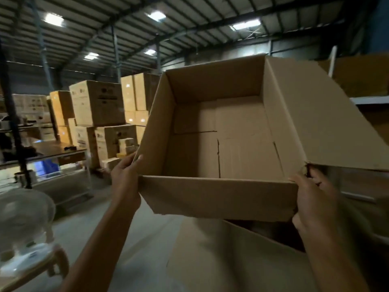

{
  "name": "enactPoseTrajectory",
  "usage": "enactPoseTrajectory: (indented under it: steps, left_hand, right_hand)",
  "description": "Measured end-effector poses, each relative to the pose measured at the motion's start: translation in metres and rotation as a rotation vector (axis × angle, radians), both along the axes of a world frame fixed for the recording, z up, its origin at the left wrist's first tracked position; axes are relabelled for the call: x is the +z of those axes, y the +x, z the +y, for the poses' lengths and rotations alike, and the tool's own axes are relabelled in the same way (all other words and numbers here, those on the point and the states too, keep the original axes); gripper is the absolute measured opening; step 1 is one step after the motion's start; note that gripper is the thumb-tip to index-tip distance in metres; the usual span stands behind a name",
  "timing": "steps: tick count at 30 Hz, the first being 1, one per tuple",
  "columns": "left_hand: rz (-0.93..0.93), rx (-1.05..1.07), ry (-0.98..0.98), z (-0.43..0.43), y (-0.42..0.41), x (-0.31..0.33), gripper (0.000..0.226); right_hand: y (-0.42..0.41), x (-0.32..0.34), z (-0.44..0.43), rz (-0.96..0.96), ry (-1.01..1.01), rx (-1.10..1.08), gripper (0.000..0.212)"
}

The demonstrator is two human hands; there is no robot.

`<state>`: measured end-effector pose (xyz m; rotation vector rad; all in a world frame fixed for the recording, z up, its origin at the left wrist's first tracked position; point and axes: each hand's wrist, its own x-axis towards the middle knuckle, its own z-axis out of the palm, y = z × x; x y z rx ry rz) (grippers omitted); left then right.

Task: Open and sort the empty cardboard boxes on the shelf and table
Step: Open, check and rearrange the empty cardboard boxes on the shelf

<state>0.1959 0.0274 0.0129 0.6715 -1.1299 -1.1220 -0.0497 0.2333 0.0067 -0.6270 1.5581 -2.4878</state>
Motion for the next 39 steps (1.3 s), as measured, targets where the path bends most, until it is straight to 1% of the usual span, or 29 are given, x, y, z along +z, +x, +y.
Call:
enactPoseTrajectory:
  steps: [2,5,7,9,12,14,16,19,21,24,26,28,29,30,31,32,34,35,37,39]
  left_hand:
    - [-0.018,-0.063,0.011,-0.015,-0.027,0.01,0.031]
    - [-0.08,-0.17,0.004,-0.038,-0.065,0.021,0.036]
    - [-0.147,-0.246,0.01,-0.054,-0.087,0.023,0.036]
    - [-0.266,-0.342,0.024,-0.074,-0.107,0.019,0.037]
    - [-0.452,-0.446,0.083,-0.104,-0.13,0.011,0.037]
    - [-0.528,-0.473,0.157,-0.122,-0.141,0.006,0.035]
    - [-0.586,-0.512,0.232,-0.13,-0.145,0.0,0.029]
    - [-0.618,-0.554,0.266,-0.135,-0.144,-0.009,0.03]
    - [-0.625,-0.555,0.231,-0.134,-0.145,-0.01,0.028]
    - [-0.594,-0.555,0.122,-0.133,-0.151,-0.013,0.013]
    - [-0.576,-0.54,0.061,-0.135,-0.158,-0.019,0.025]
    - [-0.565,-0.524,0.025,-0.131,-0.16,-0.021,0.033]
    - [-0.572,-0.517,-0.004,-0.13,-0.163,-0.023,0.035]
    - [-0.584,-0.516,-0.039,-0.129,-0.165,-0.024,0.037]
    - [-0.594,-0.501,-0.077,-0.128,-0.167,-0.025,0.039]
    - [-0.61,-0.488,-0.094,-0.126,-0.167,-0.026,0.04]
    - [-0.653,-0.473,-0.134,-0.129,-0.169,-0.027,0.04]
    - [-0.685,-0.478,-0.16,-0.134,-0.172,-0.028,0.039]
    - [-0.78,-0.506,-0.203,-0.14,-0.172,-0.021,0.04]
    - [-0.903,-0.552,-0.268,-0.146,-0.17,-0.013,0.041]
  right_hand:
    - [-0.016,-0.001,-0.002,-0.043,-0.012,-0.059,0.023]
    - [-0.035,0.0,-0.004,-0.081,0.015,-0.113,0.046]
    - [-0.043,0.006,-0.003,-0.09,0.073,-0.18,0.049]
    - [-0.05,0.011,-0.003,-0.097,0.126,-0.217,0.047]
    - [-0.056,0.011,-0.006,-0.111,0.27,-0.195,0.034]
    - [-0.054,0.009,-0.008,-0.107,0.358,-0.189,0.028]
    - [-0.048,0.005,-0.011,-0.115,0.444,-0.204,0.029]
    - [-0.039,-0.008,-0.01,-0.138,0.587,-0.205,0.017]
    - [-0.033,-0.016,-0.01,-0.175,0.601,-0.21,0.016]
    - [-0.018,-0.017,-0.012,-0.185,0.569,-0.238,0.014]
    - [-0.012,-0.015,-0.013,-0.176,0.55,-0.298,0.014]
    - [-0.009,-0.016,-0.015,-0.161,0.556,-0.367,0.009]
    - [-0.01,-0.016,-0.015,-0.105,0.614,-0.41,0.007]
    - [-0.015,-0.019,-0.016,-0.036,0.726,-0.439,0.009]
    - [-0.025,-0.024,-0.016,0.033,0.835,-0.456,0.016]
    - [-0.032,-0.027,-0.017,0.052,0.901,-0.473,0.021]
    - [-0.048,-0.033,-0.017,0.066,1.01,-0.53,0.023]
    - [-0.054,-0.033,-0.015,0.095,1.042,-0.542,0.025]
    - [-0.046,-0.022,-0.015,0.128,1.025,-0.52,0.027]
    - [-0.036,-0.009,-0.015,0.1,1.023,-0.514,0.024]
